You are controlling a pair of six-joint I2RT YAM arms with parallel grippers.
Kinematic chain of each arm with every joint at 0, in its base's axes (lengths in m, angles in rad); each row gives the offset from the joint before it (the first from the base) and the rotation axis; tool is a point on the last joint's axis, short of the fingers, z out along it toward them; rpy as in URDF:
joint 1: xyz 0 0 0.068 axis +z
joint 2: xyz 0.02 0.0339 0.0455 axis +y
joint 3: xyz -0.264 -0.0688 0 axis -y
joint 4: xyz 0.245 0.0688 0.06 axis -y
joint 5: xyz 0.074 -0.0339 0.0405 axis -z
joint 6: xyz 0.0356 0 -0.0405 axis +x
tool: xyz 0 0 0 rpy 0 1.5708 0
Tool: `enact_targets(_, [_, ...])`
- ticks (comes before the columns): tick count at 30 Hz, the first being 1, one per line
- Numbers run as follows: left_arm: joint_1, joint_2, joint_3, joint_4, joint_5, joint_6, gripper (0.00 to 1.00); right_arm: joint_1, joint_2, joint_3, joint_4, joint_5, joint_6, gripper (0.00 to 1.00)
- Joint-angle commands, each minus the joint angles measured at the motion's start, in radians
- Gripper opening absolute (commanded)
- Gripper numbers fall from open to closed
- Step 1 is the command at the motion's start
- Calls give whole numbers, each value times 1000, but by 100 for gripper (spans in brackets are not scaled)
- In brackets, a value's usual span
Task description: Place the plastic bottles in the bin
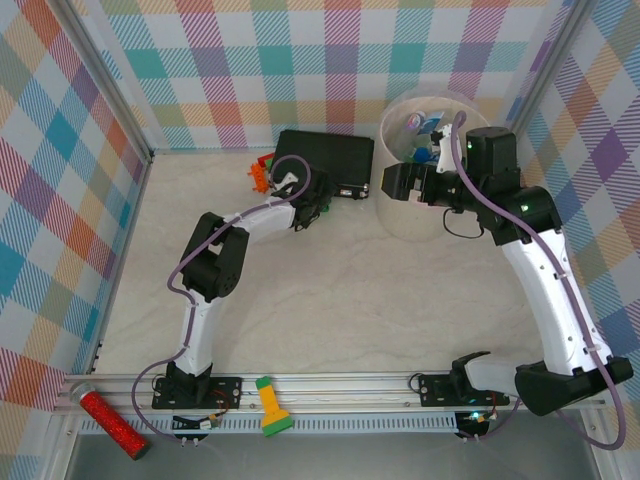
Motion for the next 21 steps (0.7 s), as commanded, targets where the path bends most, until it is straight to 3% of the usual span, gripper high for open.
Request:
enact_targets(1, [20, -13, -18, 29, -41, -37, 96, 4, 2, 5, 9, -15, -27, 99])
enact_targets(4, [35, 15, -20, 13, -18, -94, 93, 4, 2, 3, 11, -16, -26, 99])
enact_targets(12, [37, 29, -16, -75, 5, -94, 90, 4, -1, 1, 13, -12, -25, 99])
enact_targets(18, [37, 41, 64, -316, 27, -54, 80, 3, -4, -9, 27, -20, -19, 99])
enact_targets(21, [33, 40, 83, -387, 15, -44, 80, 4, -5, -11, 26, -23, -19, 99])
